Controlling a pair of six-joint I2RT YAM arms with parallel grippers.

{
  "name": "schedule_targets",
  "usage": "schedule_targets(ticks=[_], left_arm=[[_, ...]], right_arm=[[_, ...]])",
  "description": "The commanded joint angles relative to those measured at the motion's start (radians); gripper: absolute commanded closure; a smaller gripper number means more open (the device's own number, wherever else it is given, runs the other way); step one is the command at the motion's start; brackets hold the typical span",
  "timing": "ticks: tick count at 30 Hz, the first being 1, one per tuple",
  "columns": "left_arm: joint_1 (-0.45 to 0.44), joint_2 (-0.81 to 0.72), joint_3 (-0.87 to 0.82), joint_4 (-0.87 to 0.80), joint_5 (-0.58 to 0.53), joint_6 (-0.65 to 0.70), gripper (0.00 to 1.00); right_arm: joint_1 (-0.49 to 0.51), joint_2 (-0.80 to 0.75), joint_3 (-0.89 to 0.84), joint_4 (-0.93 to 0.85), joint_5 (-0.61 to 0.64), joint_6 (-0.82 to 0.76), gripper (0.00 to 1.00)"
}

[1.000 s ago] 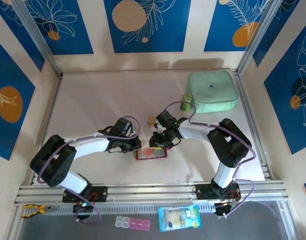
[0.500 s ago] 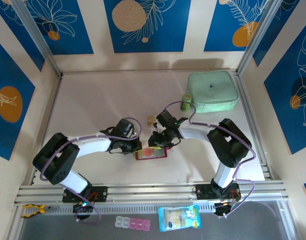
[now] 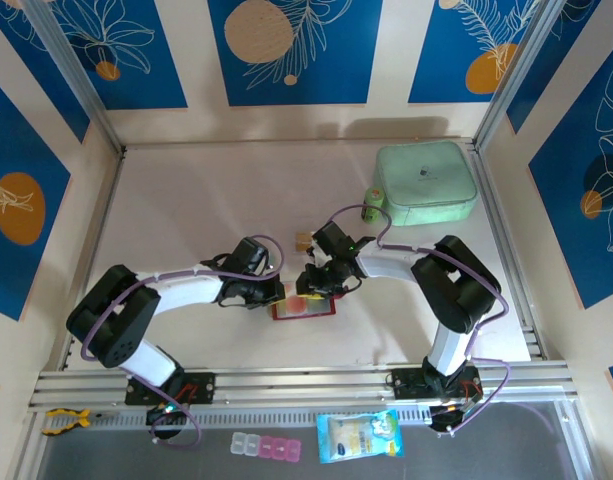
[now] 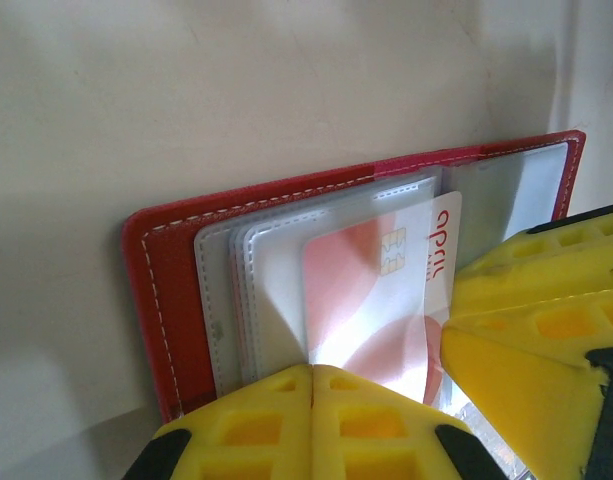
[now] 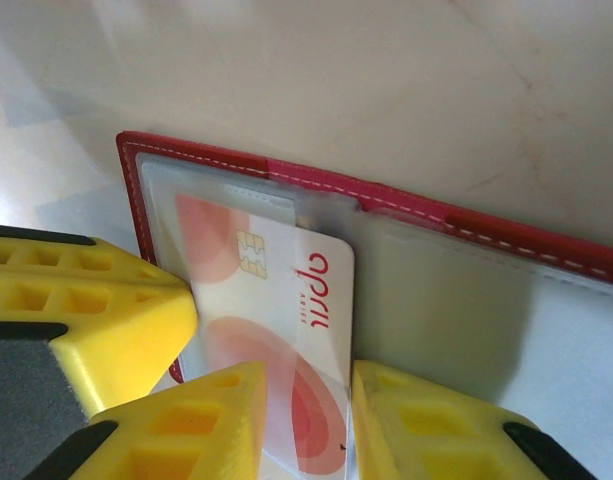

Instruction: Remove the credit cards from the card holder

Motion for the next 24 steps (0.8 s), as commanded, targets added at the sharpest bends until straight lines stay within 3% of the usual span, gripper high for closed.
schedule_targets(ticks=[1,24], left_arm=[[-0.008,0.024,-0.001,-0.062,-0.013,0.018,1.0],[-0.008,0.03,0.005,-0.068,-0.015,0.02,1.0]], right_arm=[[-0.005,0.016,-0.011,0.009,-0.037,0.011,0.71],[-0.02,-0.033,-0.046,0.054,-0.068,0.023,0.87]])
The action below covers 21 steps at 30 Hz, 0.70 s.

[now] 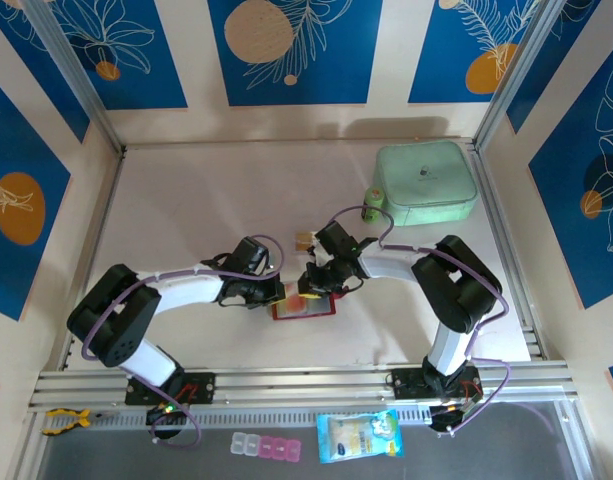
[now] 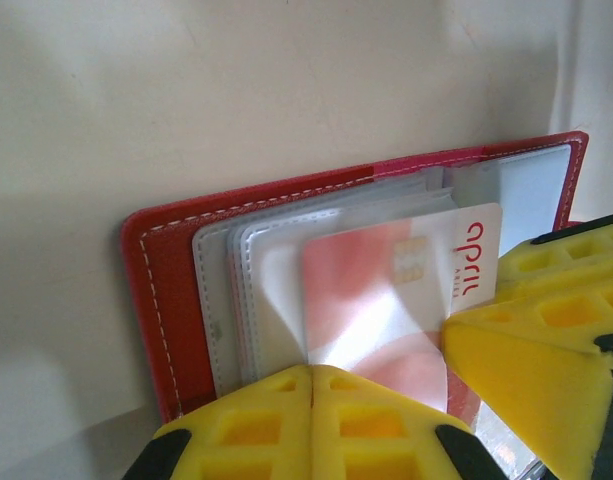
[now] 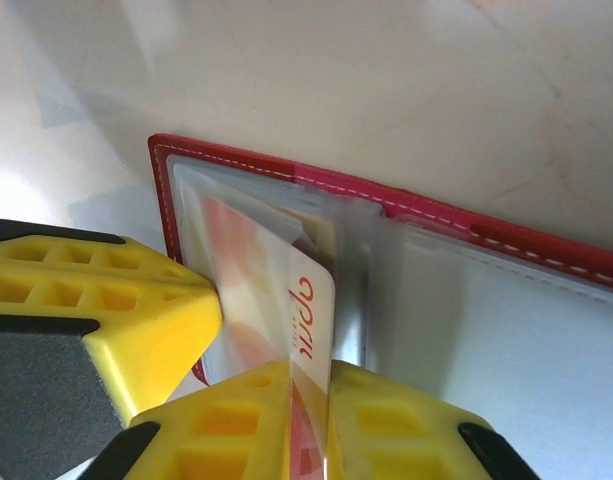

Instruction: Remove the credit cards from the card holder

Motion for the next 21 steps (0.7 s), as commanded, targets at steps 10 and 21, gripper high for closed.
schedule_targets(ticks=[10,21], left_arm=[[-0.008,0.019,-0.002,-0.069,-0.02,0.018,1.0],[-0.008,0.017,0.0,-0.074,-0.022,0.019,1.0]], right_arm=[[-0.018,-0.054,-0.042,-0.007,-0.009,-0.003,0.91],[-0.04,-0.089,-0.058,-0.035,0.003,-0.021,0.91]])
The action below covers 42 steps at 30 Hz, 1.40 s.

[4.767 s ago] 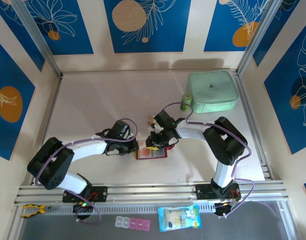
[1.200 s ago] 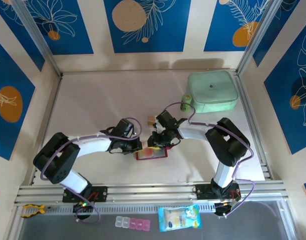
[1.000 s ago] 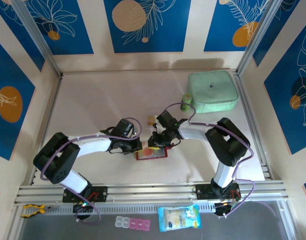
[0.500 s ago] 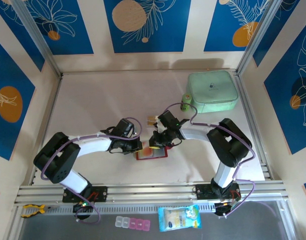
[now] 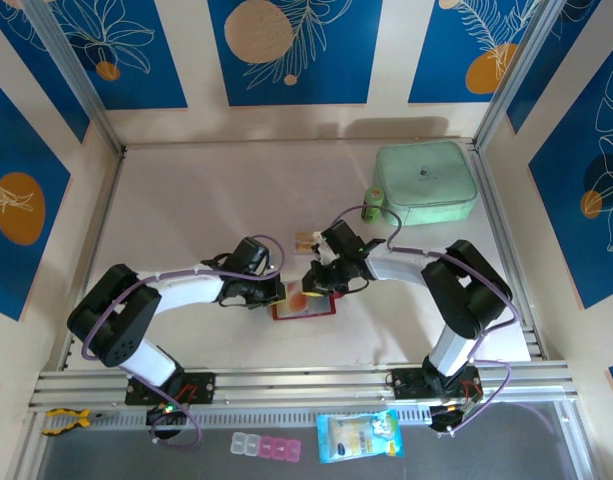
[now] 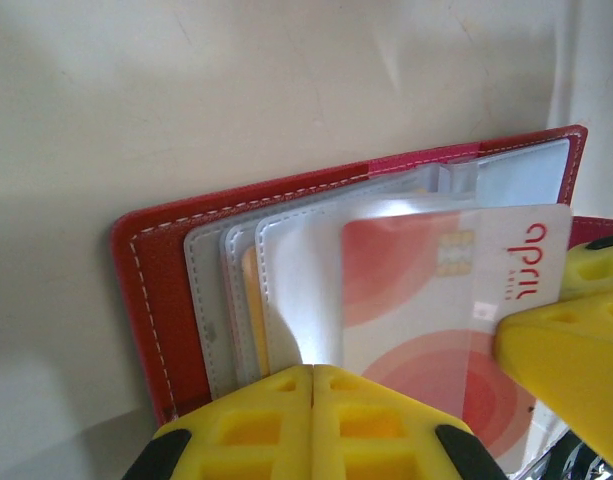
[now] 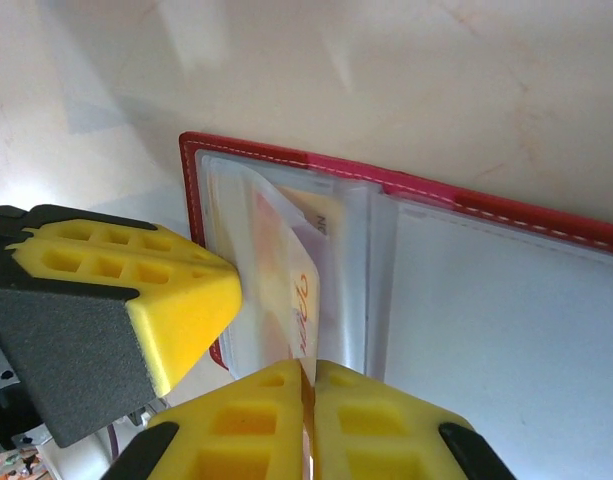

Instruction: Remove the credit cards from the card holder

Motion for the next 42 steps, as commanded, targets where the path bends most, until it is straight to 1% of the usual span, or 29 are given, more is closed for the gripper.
schedule_targets(ticks=[1,12,22,28,30,34,40,42], left_arm=[[-0.006,0.018,0.0,-0.074,-0.022,0.015,1.0],[-0.005,0.009,0.0,-0.079,-0.025,0.017,1.0],[-0.006,-0.007,0.011,-0.058,-0.021,0.019,0.99],[-0.006,-0.038,0.026,-0.048,-0.025,0.017,0.94],[-0.006,-0.048,0.031,-0.048,-0.027,0.017,0.9],[-0.006,-0.068,0.037,-0.056,-0.035,0.02,0.88],[-0.006,-0.105,0.026,-0.075,-0.052,0.025,0.86],[-0.005,-0.117,0.018,-0.074,-0.058,0.024,0.86]], right_arm=[[-0.012,-0.027,-0.02,-0.048,0.012,-0.02,0.9],[-0.021,-0.051,-0.032,-0.062,0.023,-0.023,0.9],[-0.041,-0.138,-0.011,-0.183,0.086,-0.081,0.9],[-0.055,-0.18,0.023,-0.263,0.129,-0.136,0.91],[-0.063,-0.182,0.042,-0.295,0.146,-0.168,0.91],[-0.074,-0.183,0.081,-0.341,0.166,-0.26,0.91],[-0.079,-0.157,0.17,-0.434,0.184,-0.516,0.9],[-0.081,-0.137,0.206,-0.475,0.22,-0.605,0.91]])
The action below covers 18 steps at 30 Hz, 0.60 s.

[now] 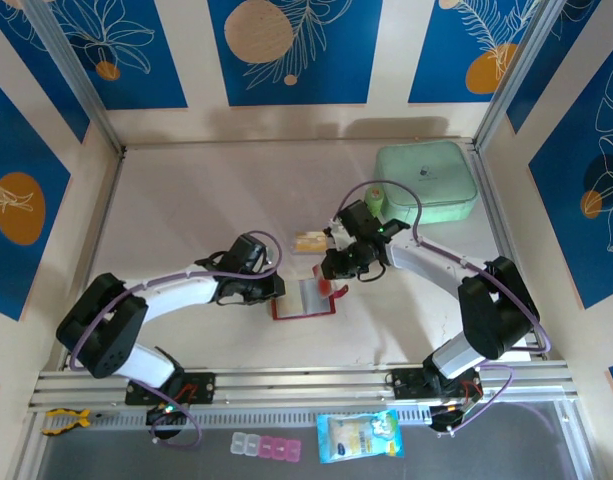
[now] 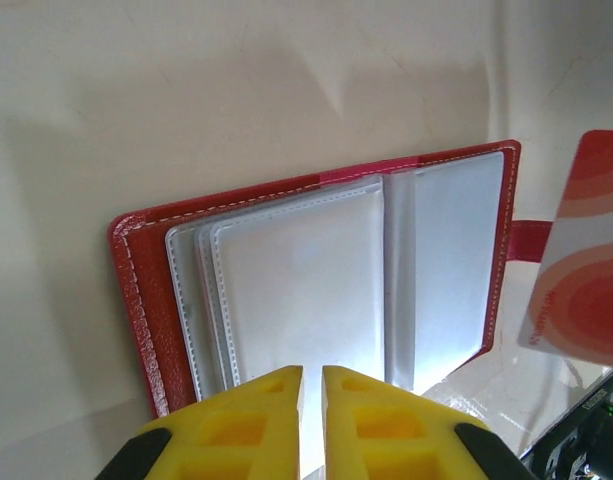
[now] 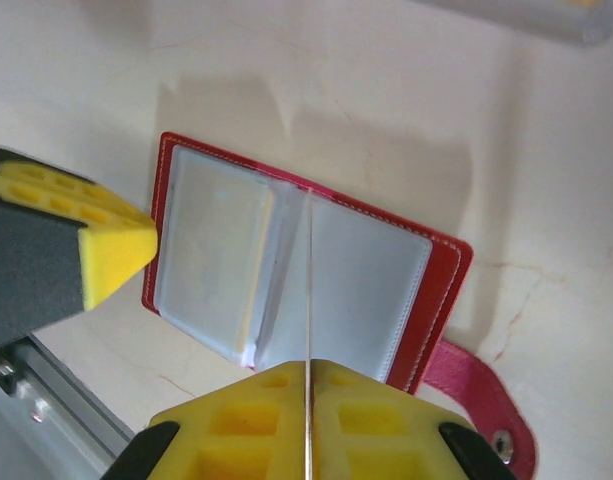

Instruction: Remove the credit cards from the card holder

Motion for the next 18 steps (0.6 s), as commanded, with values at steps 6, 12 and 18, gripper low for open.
schedule_targets(ticks=[6,12,18], left_arm=[[-0.004,-0.064,-0.018,-0.027,-0.04,0.012,0.84],[-0.002,-0.097,-0.031,-0.044,-0.055,0.009,0.84],[0.0,-0.14,-0.044,-0.071,-0.072,0.006,0.84]], right_arm=[[-0.01,0.068,0.147,-0.168,0.06,-0.491,0.92],[-0.001,0.124,0.261,-0.247,0.14,-0.797,0.96],[-0.015,0.218,0.418,-0.321,0.157,-0.962,0.98]])
